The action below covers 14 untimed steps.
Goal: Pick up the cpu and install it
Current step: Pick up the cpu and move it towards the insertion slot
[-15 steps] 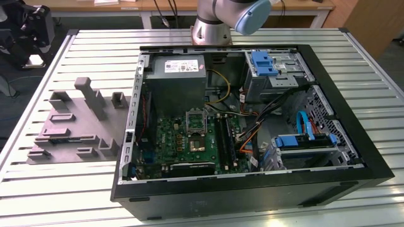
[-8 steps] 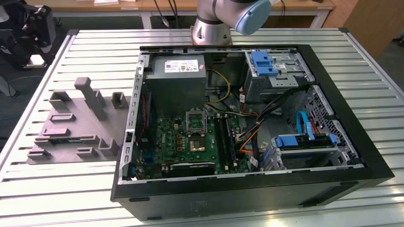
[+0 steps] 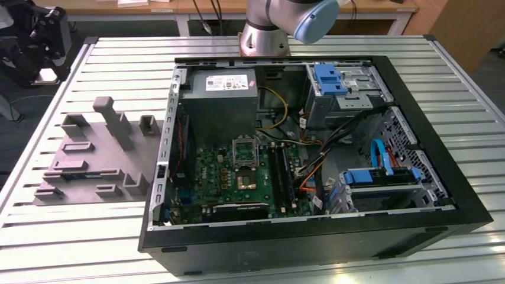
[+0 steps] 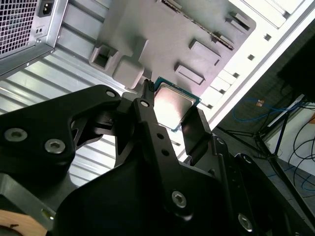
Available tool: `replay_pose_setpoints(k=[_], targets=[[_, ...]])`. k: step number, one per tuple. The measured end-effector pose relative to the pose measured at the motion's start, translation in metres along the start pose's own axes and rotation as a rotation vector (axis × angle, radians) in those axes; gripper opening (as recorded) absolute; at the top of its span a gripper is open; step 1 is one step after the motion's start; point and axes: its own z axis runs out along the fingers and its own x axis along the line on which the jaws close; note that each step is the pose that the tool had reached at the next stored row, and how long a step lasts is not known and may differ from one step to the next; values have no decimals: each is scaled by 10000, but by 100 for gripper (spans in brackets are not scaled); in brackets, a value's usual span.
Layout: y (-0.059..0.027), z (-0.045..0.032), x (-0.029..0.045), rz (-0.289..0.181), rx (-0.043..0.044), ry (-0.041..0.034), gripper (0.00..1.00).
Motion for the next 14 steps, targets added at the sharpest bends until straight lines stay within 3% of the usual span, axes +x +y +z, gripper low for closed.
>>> replay_pose_setpoints(k=[14], targets=[[0,0,-31,0,0,-1,47]])
